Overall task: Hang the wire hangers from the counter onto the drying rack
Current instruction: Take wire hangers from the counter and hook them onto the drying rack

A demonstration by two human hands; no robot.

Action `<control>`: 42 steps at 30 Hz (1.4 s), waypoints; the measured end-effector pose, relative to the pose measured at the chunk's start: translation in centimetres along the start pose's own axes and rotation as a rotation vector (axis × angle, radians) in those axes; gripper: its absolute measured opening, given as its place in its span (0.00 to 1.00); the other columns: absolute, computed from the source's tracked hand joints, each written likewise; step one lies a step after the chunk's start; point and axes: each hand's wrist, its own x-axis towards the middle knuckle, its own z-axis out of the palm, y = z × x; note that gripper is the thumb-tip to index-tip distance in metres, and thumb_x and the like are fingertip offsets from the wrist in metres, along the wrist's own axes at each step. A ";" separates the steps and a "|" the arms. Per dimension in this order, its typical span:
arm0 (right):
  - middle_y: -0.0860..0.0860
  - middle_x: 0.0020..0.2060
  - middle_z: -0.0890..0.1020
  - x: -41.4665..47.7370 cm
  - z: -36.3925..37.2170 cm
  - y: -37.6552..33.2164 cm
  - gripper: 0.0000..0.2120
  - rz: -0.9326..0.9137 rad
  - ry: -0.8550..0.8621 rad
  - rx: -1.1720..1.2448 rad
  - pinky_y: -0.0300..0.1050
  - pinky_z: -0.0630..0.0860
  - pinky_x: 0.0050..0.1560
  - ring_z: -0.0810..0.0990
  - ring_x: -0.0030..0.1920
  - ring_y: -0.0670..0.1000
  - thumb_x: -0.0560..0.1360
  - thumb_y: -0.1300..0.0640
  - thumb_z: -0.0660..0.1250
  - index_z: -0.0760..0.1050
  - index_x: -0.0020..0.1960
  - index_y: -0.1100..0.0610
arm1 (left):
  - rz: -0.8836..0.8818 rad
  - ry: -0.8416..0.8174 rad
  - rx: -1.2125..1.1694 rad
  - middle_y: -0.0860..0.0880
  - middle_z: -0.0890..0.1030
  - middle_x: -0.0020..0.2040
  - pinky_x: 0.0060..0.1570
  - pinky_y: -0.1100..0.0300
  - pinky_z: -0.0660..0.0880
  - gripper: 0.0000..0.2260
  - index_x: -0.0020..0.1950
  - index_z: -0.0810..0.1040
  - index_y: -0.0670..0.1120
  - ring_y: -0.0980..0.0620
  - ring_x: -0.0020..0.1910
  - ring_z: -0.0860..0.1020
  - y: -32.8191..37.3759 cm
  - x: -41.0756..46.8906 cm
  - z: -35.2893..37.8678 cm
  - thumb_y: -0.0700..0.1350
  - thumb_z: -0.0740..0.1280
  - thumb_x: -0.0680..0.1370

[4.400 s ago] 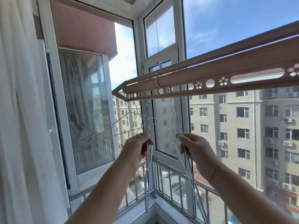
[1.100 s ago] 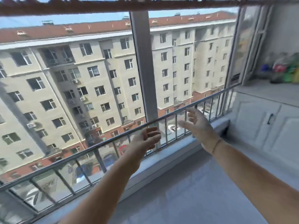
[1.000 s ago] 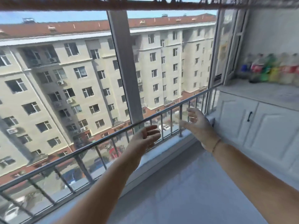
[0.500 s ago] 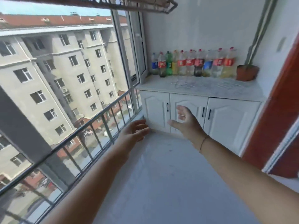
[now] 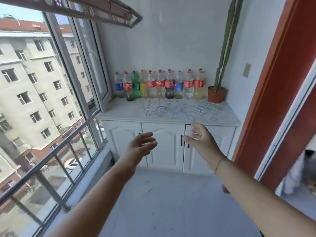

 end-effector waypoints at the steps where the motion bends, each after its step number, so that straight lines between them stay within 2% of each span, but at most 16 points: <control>1: 0.51 0.59 0.73 1.4 -0.2 0.3 0.25 0.009 0.018 0.007 0.41 0.70 0.56 0.73 0.59 0.49 0.71 0.57 0.72 0.68 0.65 0.51 | 0.001 -0.015 0.006 0.48 0.80 0.55 0.52 0.61 0.73 0.17 0.63 0.74 0.47 0.55 0.52 0.78 0.0 2.0 0.0 0.39 0.68 0.75; 5: 0.50 0.58 0.75 6.6 -1.1 1.8 0.19 0.031 0.045 0.016 0.34 0.70 0.48 0.74 0.58 0.47 0.71 0.57 0.71 0.71 0.60 0.50 | -0.025 -0.046 0.019 0.49 0.81 0.53 0.51 0.62 0.73 0.15 0.59 0.76 0.49 0.55 0.51 0.79 -0.5 9.1 0.5 0.39 0.69 0.74; 10: 0.47 0.54 0.77 14.2 -2.6 4.9 0.12 0.049 0.044 0.039 0.39 0.69 0.52 0.75 0.57 0.46 0.72 0.58 0.70 0.72 0.50 0.46 | -0.059 -0.060 0.037 0.48 0.81 0.54 0.51 0.61 0.73 0.13 0.57 0.76 0.51 0.53 0.54 0.79 -2.3 17.3 1.9 0.40 0.70 0.74; 12: 0.45 0.52 0.77 18.0 -3.0 6.6 0.12 0.060 0.035 0.046 0.41 0.70 0.55 0.75 0.57 0.47 0.72 0.59 0.70 0.73 0.53 0.48 | -0.064 -0.043 0.042 0.49 0.81 0.54 0.50 0.61 0.73 0.13 0.57 0.76 0.51 0.53 0.54 0.79 -3.0 20.9 2.7 0.40 0.70 0.74; 15: 0.48 0.54 0.77 24.2 -3.8 9.2 0.16 0.073 0.001 0.033 0.43 0.72 0.59 0.76 0.58 0.48 0.72 0.59 0.70 0.74 0.58 0.53 | -0.072 -0.007 0.041 0.48 0.81 0.54 0.50 0.61 0.73 0.13 0.56 0.77 0.51 0.53 0.53 0.79 -4.1 26.5 4.0 0.40 0.70 0.74; 21: 0.51 0.52 0.77 36.2 -5.8 13.0 0.16 0.106 -0.079 -0.041 0.45 0.73 0.60 0.77 0.55 0.49 0.71 0.60 0.70 0.74 0.58 0.57 | -0.139 0.090 0.034 0.47 0.80 0.55 0.52 0.59 0.73 0.12 0.56 0.76 0.51 0.50 0.55 0.78 -6.4 37.1 7.0 0.41 0.69 0.74; 27: 0.51 0.50 0.77 45.4 -6.2 16.9 0.14 0.111 -0.170 -0.150 0.38 0.71 0.49 0.77 0.52 0.49 0.71 0.60 0.70 0.75 0.56 0.57 | -0.233 0.172 -0.003 0.47 0.80 0.54 0.52 0.58 0.73 0.13 0.57 0.76 0.49 0.51 0.52 0.78 -9.3 44.0 8.8 0.40 0.69 0.75; 32: 0.50 0.48 0.78 51.8 -4.6 21.1 0.14 0.139 -0.242 -0.205 0.39 0.71 0.52 0.77 0.49 0.49 0.71 0.60 0.70 0.76 0.56 0.58 | -0.279 0.194 -0.002 0.49 0.80 0.51 0.54 0.57 0.72 0.13 0.58 0.76 0.48 0.52 0.50 0.78 -11.0 49.3 9.0 0.39 0.68 0.75; 36: 0.51 0.46 0.80 56.8 -2.2 24.0 0.11 0.150 -0.317 -0.250 0.40 0.74 0.53 0.78 0.47 0.49 0.70 0.62 0.70 0.78 0.52 0.58 | -0.294 0.200 -0.012 0.49 0.79 0.50 0.55 0.56 0.71 0.12 0.57 0.75 0.48 0.51 0.50 0.77 -12.6 54.0 8.3 0.40 0.68 0.75; 39: 0.51 0.46 0.80 60.6 -0.1 25.8 0.11 0.179 -0.392 -0.298 0.38 0.73 0.52 0.78 0.46 0.48 0.70 0.62 0.70 0.78 0.52 0.58 | -0.321 0.216 -0.034 0.48 0.80 0.52 0.55 0.56 0.71 0.13 0.59 0.75 0.47 0.51 0.51 0.77 -14.0 57.4 7.2 0.40 0.68 0.75; 42: 0.51 0.49 0.81 63.9 1.8 27.5 0.14 0.205 -0.474 -0.382 0.37 0.72 0.52 0.78 0.47 0.47 0.69 0.62 0.68 0.78 0.54 0.57 | -0.355 0.213 -0.047 0.48 0.80 0.53 0.56 0.56 0.72 0.18 0.59 0.76 0.48 0.51 0.52 0.77 -15.1 60.3 6.1 0.44 0.72 0.71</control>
